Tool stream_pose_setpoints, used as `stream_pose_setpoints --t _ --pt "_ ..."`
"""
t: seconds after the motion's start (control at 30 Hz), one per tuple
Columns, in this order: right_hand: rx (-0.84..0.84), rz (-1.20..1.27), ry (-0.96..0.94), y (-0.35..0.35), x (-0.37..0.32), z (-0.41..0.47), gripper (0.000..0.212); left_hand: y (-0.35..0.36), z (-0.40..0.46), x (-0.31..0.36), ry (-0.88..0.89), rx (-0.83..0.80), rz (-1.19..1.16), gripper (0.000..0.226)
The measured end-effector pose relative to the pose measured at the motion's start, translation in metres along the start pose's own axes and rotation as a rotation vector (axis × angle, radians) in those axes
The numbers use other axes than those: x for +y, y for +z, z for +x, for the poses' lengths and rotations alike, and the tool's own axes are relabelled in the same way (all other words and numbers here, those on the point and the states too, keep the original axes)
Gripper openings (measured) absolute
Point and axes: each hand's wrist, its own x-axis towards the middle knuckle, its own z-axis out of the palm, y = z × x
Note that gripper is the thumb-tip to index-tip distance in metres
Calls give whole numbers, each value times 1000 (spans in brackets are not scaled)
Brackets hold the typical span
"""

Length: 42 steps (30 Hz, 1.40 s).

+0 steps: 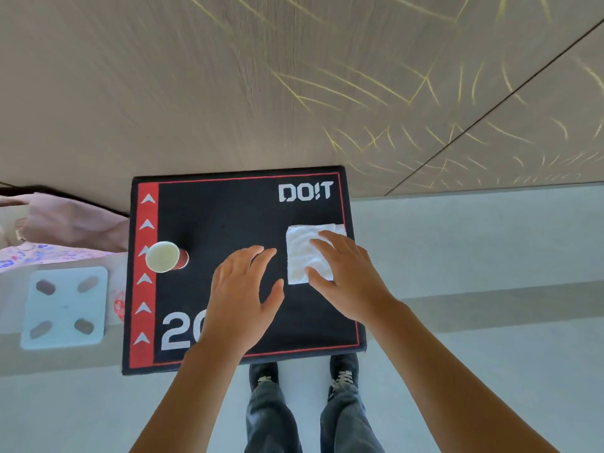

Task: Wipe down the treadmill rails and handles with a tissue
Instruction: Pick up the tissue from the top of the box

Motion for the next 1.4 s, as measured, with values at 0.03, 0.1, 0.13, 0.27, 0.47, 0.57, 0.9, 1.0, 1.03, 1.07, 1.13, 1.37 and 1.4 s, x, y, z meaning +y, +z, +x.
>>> stream_pose_setpoints --t 0.03,0.1,0.13,0.27,0.47,0.57,0.9,1.0,1.03,1.07,1.13,1.37,1.4 --pt "-9 -2 -3 10 7 9 56 12 6 -5 -3 -11 1 52" --pt "-22 -10 -12 29 19 29 56 33 18 -16 -7 -25 10 52" --pt "-26 -14 -18 38 25 38 55 43 24 -21 -10 -29 12 52" --pt "-14 -43 -42 74 52 74 57 82 50 -41 -28 -44 5 52" --pt "-26 -133 -88 130 96 112 78 130 70 -64 -20 -88 -6 56" --pt "-48 -156 -99 151 111 116 98 145 73 -73 -8 -114 12 56" --pt "102 -233 -96 176 115 109 118 177 60 -81 -29 -135 -2 53" --pt "171 -278 -99 188 116 99 100 182 50 -82 -36 -143 -5 52" --pt "190 -287 -104 192 116 94 92 182 47 -82 -39 -145 -5 52" --pt "208 -294 -111 197 115 88 83 182 44 -82 -41 -148 -7 52" --pt "234 -316 -116 206 111 77 69 180 39 -80 -45 -154 -9 53" --pt "182 -310 -53 209 96 66 48 155 14 -67 -40 -158 -4 52" --pt "157 -286 -32 205 93 62 46 149 9 -63 -38 -159 0 51"
